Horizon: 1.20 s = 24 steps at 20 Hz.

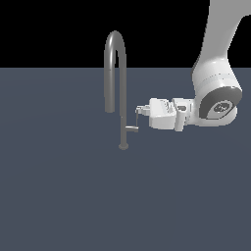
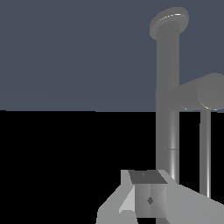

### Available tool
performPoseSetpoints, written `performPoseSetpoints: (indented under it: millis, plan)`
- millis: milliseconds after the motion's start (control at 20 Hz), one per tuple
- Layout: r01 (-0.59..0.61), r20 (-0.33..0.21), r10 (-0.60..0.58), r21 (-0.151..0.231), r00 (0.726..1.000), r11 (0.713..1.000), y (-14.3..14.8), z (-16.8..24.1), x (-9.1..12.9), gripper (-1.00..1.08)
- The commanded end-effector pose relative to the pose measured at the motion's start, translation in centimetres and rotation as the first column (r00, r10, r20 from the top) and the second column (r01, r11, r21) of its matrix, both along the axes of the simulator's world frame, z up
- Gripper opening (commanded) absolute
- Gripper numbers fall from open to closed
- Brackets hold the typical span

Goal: Turn on the faucet by rotating a designated handle.

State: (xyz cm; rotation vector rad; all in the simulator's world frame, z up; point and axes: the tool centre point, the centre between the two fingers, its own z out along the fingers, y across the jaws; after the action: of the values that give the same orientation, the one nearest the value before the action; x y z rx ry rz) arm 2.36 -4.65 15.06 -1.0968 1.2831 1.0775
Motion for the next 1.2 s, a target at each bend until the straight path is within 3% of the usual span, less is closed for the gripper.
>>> performPoseSetpoints:
  millis: [0, 250, 1150]
  plan:
    - [0.009, -0.006, -0.009, 0.008, 1.0, 1.0, 0.1, -0.2, 0.0, -1.0]
    - [0.008, -0.006, -0.008, 0.008, 1.0, 1.0, 0.1, -0.3, 0.0, -1.0]
    - [0.01, -0.006, -0.01, 0.008, 1.0, 1.0, 0.9, 0.4, -4.5, -1.0]
